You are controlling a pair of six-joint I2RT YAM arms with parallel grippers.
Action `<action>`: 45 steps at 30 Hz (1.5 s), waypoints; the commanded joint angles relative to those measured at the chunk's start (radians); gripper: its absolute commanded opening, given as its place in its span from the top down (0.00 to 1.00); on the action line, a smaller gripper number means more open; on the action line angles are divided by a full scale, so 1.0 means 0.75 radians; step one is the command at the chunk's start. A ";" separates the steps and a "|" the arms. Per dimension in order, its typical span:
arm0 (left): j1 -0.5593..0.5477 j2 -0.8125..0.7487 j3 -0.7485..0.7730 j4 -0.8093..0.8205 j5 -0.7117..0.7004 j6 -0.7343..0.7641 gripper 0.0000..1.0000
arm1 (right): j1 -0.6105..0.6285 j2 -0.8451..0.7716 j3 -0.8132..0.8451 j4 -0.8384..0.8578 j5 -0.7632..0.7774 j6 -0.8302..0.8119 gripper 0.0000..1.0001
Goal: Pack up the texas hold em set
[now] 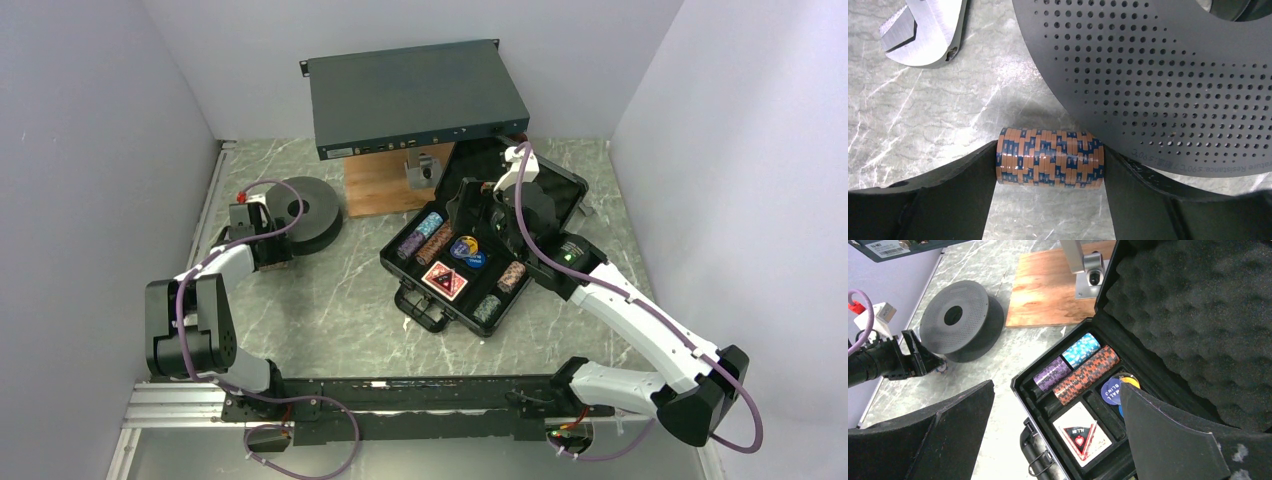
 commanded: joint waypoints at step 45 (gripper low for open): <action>-0.150 -0.480 0.049 -0.311 0.161 -0.168 1.00 | 0.016 -0.006 -0.007 0.075 0.014 0.007 0.00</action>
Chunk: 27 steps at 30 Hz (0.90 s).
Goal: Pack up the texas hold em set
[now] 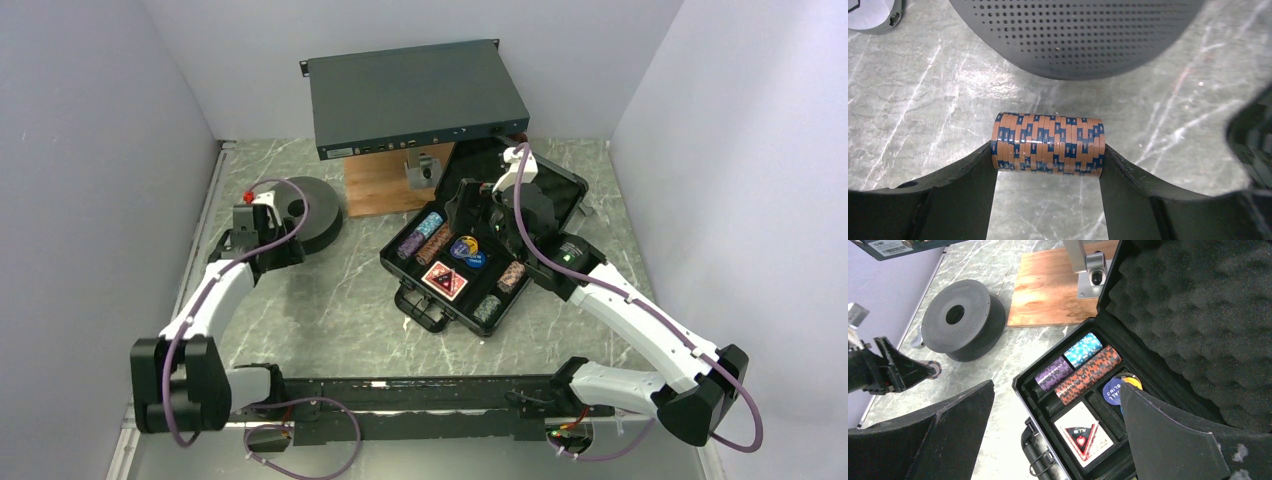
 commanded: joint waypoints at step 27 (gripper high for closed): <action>-0.035 -0.718 0.065 -0.086 0.626 0.293 1.00 | 0.008 0.102 0.016 0.119 -0.192 -0.051 0.00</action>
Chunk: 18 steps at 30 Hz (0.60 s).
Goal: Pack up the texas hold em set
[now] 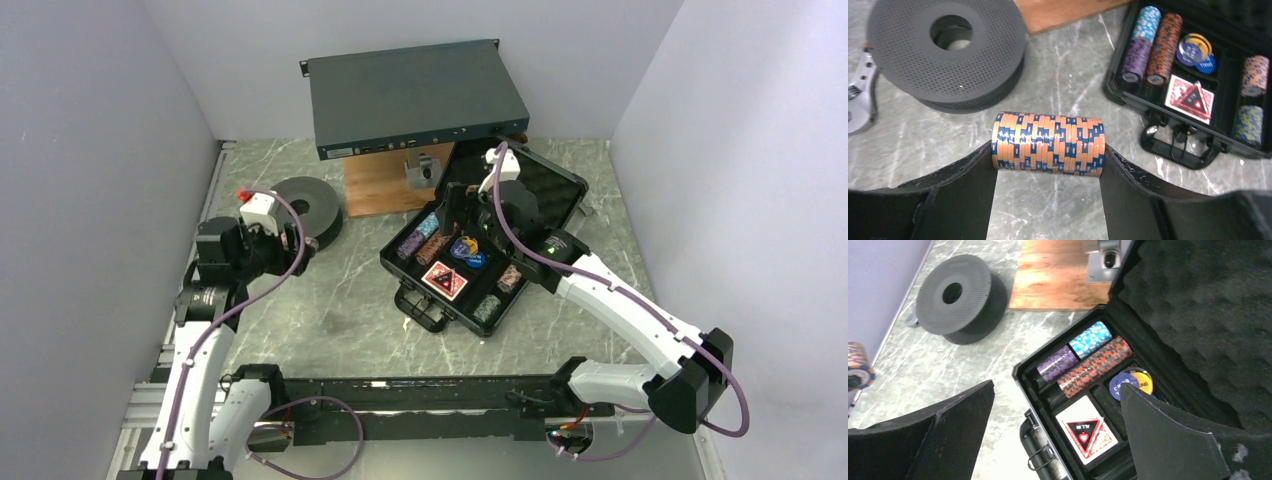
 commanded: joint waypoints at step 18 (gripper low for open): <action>-0.151 -0.265 -0.110 0.241 0.371 0.123 1.00 | 0.006 0.113 0.031 0.399 -1.033 0.016 0.00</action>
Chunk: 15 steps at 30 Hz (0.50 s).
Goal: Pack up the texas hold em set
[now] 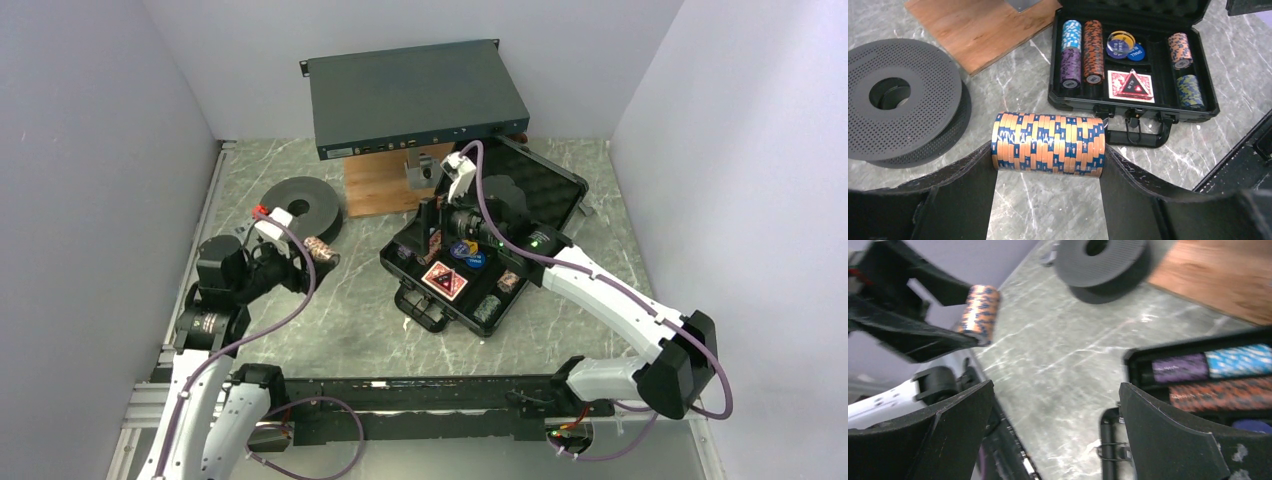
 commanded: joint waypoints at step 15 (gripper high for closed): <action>-0.063 -0.185 -0.037 0.211 0.247 0.089 1.00 | 0.081 0.067 0.025 0.390 -0.589 0.151 0.00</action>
